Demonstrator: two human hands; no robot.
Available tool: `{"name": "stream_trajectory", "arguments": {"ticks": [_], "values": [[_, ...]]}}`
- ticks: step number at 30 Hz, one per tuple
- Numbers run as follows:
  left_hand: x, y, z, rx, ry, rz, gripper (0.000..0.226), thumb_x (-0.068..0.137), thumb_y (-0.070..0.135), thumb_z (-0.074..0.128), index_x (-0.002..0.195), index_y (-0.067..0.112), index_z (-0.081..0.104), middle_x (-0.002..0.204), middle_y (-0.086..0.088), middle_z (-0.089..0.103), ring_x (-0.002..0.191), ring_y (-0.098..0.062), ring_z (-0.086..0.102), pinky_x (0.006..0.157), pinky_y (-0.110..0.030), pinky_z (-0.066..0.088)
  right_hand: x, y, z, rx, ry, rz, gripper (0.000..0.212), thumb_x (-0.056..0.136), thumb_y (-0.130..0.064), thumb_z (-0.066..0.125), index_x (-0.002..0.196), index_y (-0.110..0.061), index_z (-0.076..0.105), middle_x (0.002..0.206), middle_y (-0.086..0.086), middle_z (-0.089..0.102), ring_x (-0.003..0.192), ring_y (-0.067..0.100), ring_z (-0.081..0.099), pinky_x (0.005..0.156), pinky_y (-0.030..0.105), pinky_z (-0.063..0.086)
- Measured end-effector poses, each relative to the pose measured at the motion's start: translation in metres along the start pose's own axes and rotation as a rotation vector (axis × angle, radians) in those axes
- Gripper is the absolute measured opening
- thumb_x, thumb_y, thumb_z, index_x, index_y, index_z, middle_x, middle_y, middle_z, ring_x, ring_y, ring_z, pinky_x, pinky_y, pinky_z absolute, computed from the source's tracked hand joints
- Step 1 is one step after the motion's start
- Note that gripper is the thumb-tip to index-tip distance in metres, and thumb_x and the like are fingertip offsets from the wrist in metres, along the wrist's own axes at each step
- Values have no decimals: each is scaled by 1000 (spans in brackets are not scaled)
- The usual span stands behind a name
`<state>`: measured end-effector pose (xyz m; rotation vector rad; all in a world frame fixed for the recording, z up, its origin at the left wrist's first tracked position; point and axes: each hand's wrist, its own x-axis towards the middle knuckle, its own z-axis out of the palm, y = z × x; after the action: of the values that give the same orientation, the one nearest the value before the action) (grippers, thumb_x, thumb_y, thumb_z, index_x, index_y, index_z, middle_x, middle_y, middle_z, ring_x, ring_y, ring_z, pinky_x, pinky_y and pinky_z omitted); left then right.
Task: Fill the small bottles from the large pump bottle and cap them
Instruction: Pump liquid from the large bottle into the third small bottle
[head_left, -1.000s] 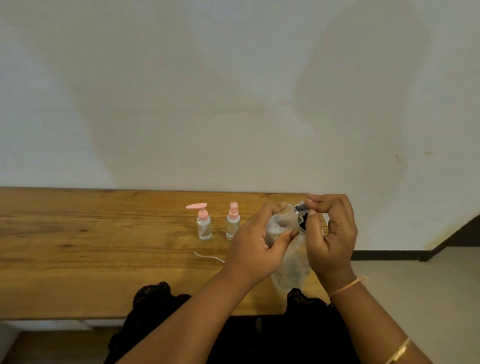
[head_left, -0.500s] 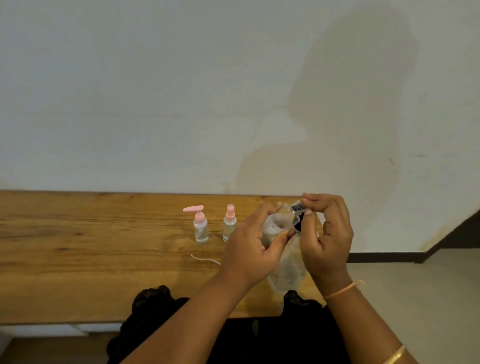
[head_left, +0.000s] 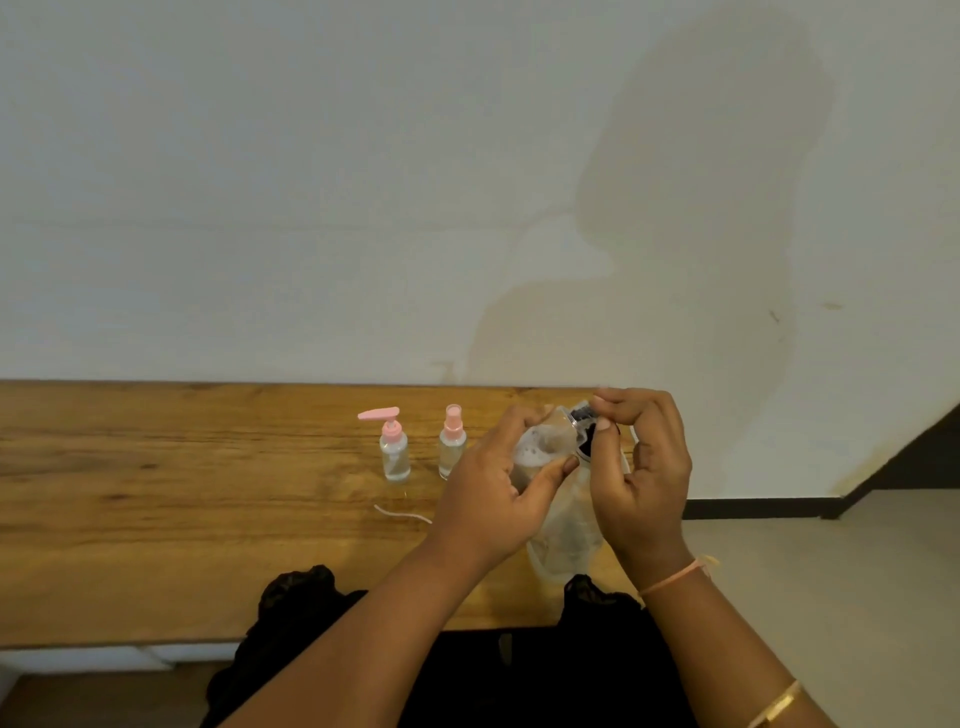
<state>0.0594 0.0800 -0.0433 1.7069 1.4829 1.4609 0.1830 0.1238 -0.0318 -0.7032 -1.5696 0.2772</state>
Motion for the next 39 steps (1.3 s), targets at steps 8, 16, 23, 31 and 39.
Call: {"name": "stream_trajectory", "arguments": {"ticks": [8,16,23,31,39], "values": [[1,4,-2,-12,25,30,38,80,50,60,114,36,51,95,11,66,74,-30,66,64,-48,55,3,-4,0,-6,16,13,16,86,-6,45,92,-13,58,94,4,55,96,-1,55,83,14,46],[2,1,-2,13,-47,-10,35,79,52,58,109,38,48,94,12,65,73,-29,66,61,-48,53,0,7,-3,-52,-25,-48,18,85,-2,45,87,2,62,94,4,53,95,5,55,86,12,44],[-1,5,-2,41,-2,54,38,80,52,58,114,40,46,97,14,64,75,-30,66,65,-45,54,0,-4,-7,-65,-6,-31,19,88,-5,46,91,0,64,97,4,56,100,-3,54,87,12,44],[0,1,-1,51,4,53,37,81,51,57,114,38,48,94,9,66,74,-29,66,64,-46,54,2,1,-2,-15,10,-11,16,85,-5,45,89,-11,59,92,1,54,95,-2,55,83,13,46],[-1,-1,0,28,-11,44,37,81,51,58,113,32,49,91,10,66,71,-28,66,60,-46,53,0,0,-3,-6,-3,8,18,84,-5,45,87,-4,63,91,2,55,96,-1,55,84,13,45]]}}
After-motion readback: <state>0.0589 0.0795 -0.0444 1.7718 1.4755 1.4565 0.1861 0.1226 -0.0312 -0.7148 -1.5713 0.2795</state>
